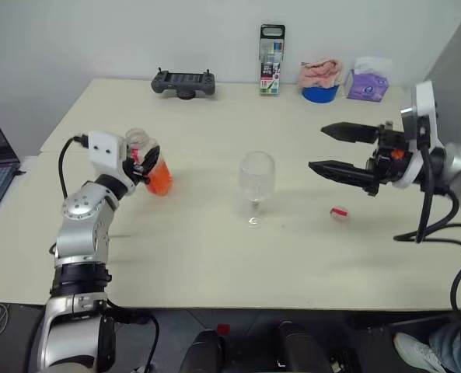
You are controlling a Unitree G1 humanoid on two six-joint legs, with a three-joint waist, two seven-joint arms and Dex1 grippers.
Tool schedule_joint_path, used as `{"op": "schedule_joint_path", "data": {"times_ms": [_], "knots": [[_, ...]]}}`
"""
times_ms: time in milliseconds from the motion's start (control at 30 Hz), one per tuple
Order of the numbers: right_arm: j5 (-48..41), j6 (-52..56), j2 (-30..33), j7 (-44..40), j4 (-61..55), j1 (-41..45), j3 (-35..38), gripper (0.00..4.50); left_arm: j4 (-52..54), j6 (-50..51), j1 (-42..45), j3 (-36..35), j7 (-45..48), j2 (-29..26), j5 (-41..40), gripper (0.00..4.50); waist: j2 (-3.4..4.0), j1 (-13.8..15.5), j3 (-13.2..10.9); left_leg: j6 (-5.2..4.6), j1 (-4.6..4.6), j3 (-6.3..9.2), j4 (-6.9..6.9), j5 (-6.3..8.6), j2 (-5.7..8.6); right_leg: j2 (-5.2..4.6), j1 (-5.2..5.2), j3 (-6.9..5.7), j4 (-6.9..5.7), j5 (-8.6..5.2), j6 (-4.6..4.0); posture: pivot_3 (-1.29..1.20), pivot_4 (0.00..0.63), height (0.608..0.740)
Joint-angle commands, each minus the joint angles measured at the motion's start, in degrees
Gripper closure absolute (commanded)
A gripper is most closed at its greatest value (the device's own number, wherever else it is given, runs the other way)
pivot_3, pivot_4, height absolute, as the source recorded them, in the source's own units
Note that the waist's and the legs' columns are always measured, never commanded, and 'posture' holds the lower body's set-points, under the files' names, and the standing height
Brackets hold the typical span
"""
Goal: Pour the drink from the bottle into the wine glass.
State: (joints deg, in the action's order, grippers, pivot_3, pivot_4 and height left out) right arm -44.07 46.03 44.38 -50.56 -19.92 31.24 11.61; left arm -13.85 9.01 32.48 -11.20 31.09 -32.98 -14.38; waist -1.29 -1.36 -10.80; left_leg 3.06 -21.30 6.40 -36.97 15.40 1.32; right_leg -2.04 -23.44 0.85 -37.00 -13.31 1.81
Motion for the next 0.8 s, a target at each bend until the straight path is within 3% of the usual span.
{"op": "schedule_joint_path", "data": {"times_ms": [33, 200, 367, 800], "knots": [[-1.7, 0.1, 0.0, 2.8, -5.7, -4.0, 3.0, 0.00, 4.8, -5.8, 4.4, 4.1, 5.7, -3.6, 3.4, 2.39, 0.00, 0.2, 0.0, 0.00, -0.13, 0.00, -0.01, 0.00, 0.01, -0.02, -0.11, 0.01, -0.01, 0.01, 0.01, 0.00, 0.150, 0.740], [-2.0, -0.5, 0.7, 3.3, -9.3, -8.6, 2.4, 0.00, -0.2, -16.6, 11.2, 10.5, 10.7, -4.6, 9.6, 2.39, 0.01, 0.3, 0.0, 0.00, -0.37, -0.02, -0.06, 0.00, 0.09, -0.07, -0.33, 0.02, 0.01, 0.05, 0.07, 0.00, 0.150, 0.740], [-1.3, -1.5, 0.7, 3.6, -10.1, -8.8, 0.6, 0.00, -6.7, -24.9, 16.6, 14.2, 12.3, -2.2, 12.7, 2.39, 0.01, 0.0, 0.0, -0.01, -0.37, -0.04, -0.08, -0.01, 0.07, 0.00, -0.34, 0.03, -0.01, 0.05, 0.08, 0.00, 0.150, 0.740], [-1.0, -2.0, -1.6, 7.2, -12.9, -8.4, -2.9, 0.00, -14.4, -40.1, 21.9, 19.4, 10.2, 2.6, 20.2, 2.39, 0.00, -0.2, 0.0, -0.02, -0.59, -0.04, -0.11, -0.01, 0.08, 0.00, -0.60, 0.05, -0.15, 0.07, 0.10, 0.00, 0.150, 0.740]]}}
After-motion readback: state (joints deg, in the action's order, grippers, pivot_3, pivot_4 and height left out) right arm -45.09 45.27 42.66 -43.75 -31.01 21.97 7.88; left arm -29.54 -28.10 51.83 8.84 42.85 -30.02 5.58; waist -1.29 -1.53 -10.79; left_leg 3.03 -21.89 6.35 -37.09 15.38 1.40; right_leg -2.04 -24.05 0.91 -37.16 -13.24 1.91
